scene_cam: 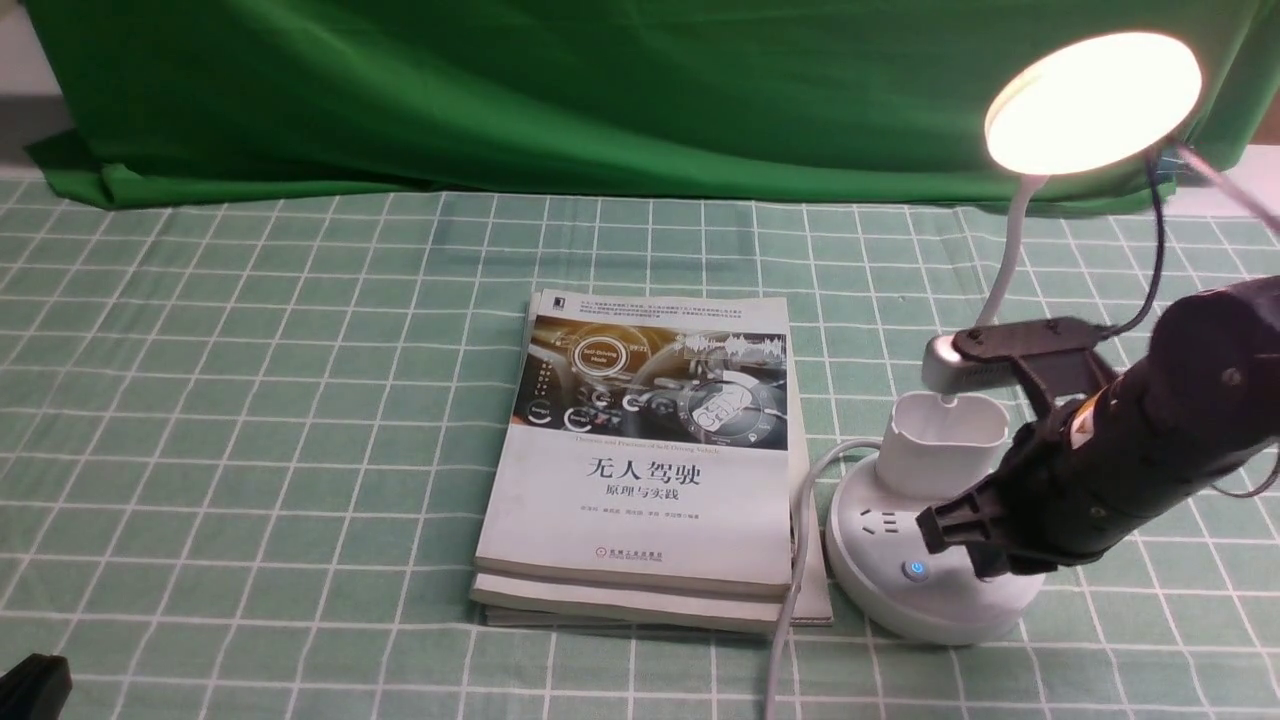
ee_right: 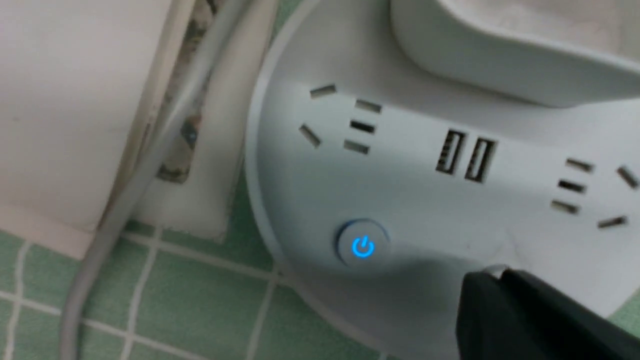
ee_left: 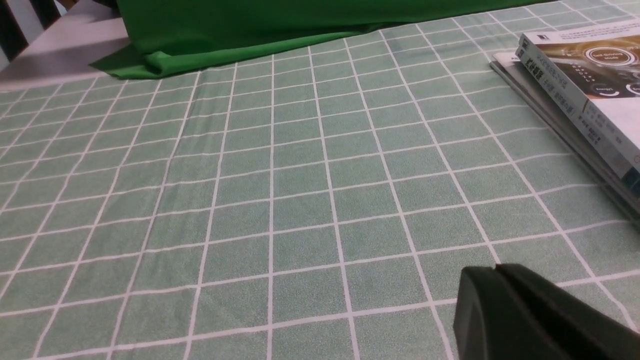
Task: Turn off the desk lamp on the blue coffee tablecloth by hand.
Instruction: 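Press the power button on the lamp base to turn the lamp off with the right gripper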
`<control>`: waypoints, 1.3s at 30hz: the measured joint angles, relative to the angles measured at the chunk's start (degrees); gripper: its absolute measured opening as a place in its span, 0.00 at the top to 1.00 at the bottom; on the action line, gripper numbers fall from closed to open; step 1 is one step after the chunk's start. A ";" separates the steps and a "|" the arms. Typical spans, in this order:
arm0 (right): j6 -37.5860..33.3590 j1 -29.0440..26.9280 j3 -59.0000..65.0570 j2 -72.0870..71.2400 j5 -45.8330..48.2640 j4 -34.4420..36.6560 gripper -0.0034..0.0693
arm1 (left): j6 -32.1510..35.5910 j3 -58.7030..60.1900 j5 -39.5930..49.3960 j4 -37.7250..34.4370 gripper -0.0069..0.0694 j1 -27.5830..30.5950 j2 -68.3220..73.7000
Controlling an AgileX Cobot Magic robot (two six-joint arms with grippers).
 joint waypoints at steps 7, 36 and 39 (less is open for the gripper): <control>-0.12 0.00 -0.44 2.14 -0.76 0.17 0.90 | 0.00 0.00 0.00 0.00 0.91 0.00 0.00; -1.79 -2.29 -0.71 0.85 -2.25 -0.04 0.90 | 0.00 0.00 0.00 0.00 0.91 0.00 0.00; -1.79 -2.29 -0.66 -2.73 -0.57 -0.04 0.90 | 0.00 0.00 0.00 0.00 0.91 0.00 0.00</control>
